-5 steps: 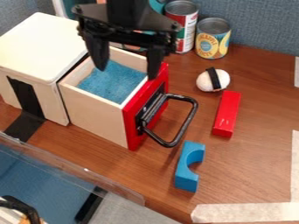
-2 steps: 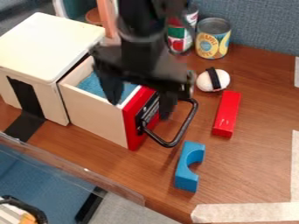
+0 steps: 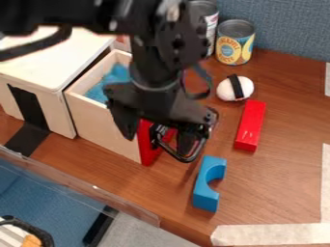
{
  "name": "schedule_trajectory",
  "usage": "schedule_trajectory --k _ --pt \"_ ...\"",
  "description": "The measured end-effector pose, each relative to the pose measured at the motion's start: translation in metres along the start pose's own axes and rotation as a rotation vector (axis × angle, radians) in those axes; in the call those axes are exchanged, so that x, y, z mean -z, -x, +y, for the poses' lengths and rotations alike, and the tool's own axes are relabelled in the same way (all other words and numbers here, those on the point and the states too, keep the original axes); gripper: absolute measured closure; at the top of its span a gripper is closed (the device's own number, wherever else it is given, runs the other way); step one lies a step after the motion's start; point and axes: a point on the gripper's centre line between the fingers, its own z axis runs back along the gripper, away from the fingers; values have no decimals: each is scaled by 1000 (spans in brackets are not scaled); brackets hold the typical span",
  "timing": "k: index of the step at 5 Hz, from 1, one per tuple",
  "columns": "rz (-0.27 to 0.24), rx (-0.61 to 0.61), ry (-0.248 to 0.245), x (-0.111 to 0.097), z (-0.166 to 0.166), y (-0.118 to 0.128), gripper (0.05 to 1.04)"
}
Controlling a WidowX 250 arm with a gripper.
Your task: Put the blue object in the drawer
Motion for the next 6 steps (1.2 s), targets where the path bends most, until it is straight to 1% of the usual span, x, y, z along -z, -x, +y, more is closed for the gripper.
schedule_trajectory --k 1,2,3,4,5,6 --pt "-12 -32 23 12 -5 6 82" --pt "-10 -59 43 23 -14 7 82" --pt "16 -74 48 36 -24 10 82" --pt "32 -88 54 47 -32 12 82" --pt "40 -110 72 56 -40 7 82" --pt "35 -97 90 59 -54 1 82"
